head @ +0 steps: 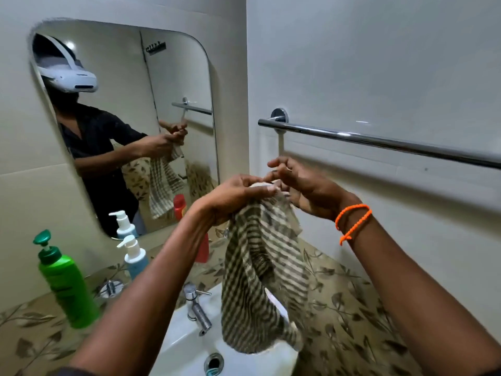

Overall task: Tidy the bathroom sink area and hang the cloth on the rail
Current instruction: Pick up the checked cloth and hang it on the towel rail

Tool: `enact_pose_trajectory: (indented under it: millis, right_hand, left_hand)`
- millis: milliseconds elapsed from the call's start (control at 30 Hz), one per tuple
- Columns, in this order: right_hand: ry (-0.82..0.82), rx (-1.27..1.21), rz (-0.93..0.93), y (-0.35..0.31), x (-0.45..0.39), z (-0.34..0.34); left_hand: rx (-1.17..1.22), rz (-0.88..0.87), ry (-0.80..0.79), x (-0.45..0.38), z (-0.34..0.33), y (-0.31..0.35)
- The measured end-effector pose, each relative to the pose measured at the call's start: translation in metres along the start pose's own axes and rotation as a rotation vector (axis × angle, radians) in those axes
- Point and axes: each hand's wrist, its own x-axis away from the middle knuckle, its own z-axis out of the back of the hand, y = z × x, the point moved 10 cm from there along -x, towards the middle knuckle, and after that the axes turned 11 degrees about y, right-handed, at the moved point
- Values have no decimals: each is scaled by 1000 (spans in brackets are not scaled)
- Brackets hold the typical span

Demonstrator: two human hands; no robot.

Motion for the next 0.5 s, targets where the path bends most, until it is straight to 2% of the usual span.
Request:
enact_pose_trajectory:
  millis: [100,167,200,267,333,400,433,500]
  right_hand:
    - [8,113,-71,40,14,-4]
    - [-63,209,-161,65,26,-17]
    - [-95,233,-154,68,32,-23]
    - [-21,210,-57,54,35,-21]
    - [127,87,30,26,32,-10]
    - [233,-30,84,2,30,-5]
    - [268,-15,114,-8,30,-5]
    - [375,168,214,-30,31,-4]
  left_hand:
    - [261,-19,109,-1,22,5]
    - [427,-56,96,1,26,13]
    - [493,-71,84,2,27,17]
    - [552,-101,98,3,31,25]
    - [525,-112,121,4,33,32]
    - [415,-68,73,5,21,36]
    - [308,-54,34,6,12,38]
    - [9,-125,-27,9,-8,49]
